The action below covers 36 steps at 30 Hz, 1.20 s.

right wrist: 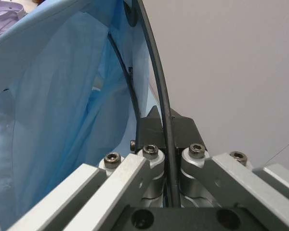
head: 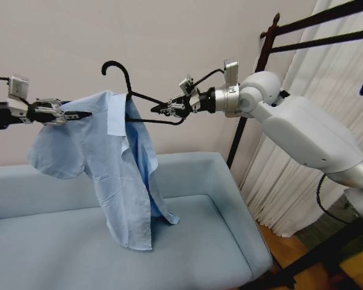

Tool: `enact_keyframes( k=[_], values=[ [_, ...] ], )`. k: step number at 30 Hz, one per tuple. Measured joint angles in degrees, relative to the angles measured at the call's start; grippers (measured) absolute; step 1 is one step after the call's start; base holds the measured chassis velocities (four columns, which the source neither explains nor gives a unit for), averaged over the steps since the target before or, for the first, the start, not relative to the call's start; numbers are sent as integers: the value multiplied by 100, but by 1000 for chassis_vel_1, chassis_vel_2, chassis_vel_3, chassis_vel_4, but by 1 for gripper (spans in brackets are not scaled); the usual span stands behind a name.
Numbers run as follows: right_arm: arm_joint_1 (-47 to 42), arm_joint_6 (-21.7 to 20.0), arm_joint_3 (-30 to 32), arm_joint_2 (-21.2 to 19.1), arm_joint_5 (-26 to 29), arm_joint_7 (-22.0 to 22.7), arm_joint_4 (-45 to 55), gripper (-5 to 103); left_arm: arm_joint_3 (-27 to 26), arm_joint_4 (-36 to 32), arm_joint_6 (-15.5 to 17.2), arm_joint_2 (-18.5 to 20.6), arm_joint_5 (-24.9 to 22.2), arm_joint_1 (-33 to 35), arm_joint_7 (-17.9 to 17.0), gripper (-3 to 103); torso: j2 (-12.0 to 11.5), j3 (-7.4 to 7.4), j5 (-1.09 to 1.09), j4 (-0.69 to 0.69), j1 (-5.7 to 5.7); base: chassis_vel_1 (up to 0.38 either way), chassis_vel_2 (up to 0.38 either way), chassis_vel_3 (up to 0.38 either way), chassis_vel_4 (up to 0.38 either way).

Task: Pick up the clothes from the sofa and hang them on the clothes hanger.

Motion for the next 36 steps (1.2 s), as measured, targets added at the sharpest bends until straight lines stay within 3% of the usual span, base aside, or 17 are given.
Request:
enact_keyframes(
  k=[1,3,6,8,12,14,16,18,26,36],
  values=[
    [0,0,2,1,0,3,-2,1,1,0,0,0,0,2,-5,61,0,0,0,0,0,0,0,0,0],
    [0,-1,2,2,0,4,-11,1,3,0,-2,0,0,5,-7,61,0,0,0,0,0,0,0,0,0],
    [1,2,-3,3,-12,5,-39,1,9,14,-10,-22,0,6,-9,44,0,0,0,0,0,0,0,0,0],
    [1,6,-7,6,-18,5,-45,1,12,20,-12,-34,0,6,-12,44,0,0,0,0,0,0,0,0,0],
    [6,97,-66,71,-51,13,-99,1,35,10,-34,-98,1,8,-78,23,0,0,0,1,0,0,0,0,0],
    [10,99,-73,80,-57,14,-105,1,37,9,-40,-101,1,9,-89,23,0,0,-1,1,0,0,0,0,0],
    [37,109,-100,105,-64,22,-116,1,40,13,-71,-112,-2,12,-104,7,0,0,0,1,0,0,0,0,0],
    [54,115,-116,112,-65,22,-120,1,41,18,-84,-116,-4,13,-104,4,0,0,-1,0,0,0,0,0,0],
    [107,121,-168,108,-49,107,-132,1,47,25,-110,-177,-4,8,-106,3,0,0,0,0,0,0,0,0,0],
    [128,147,-166,-4,83,623,-86,38,59,-86,-140,-256,-51,-55,-98,3,0,0,0,1,0,0,0,0,0]
  ],
)
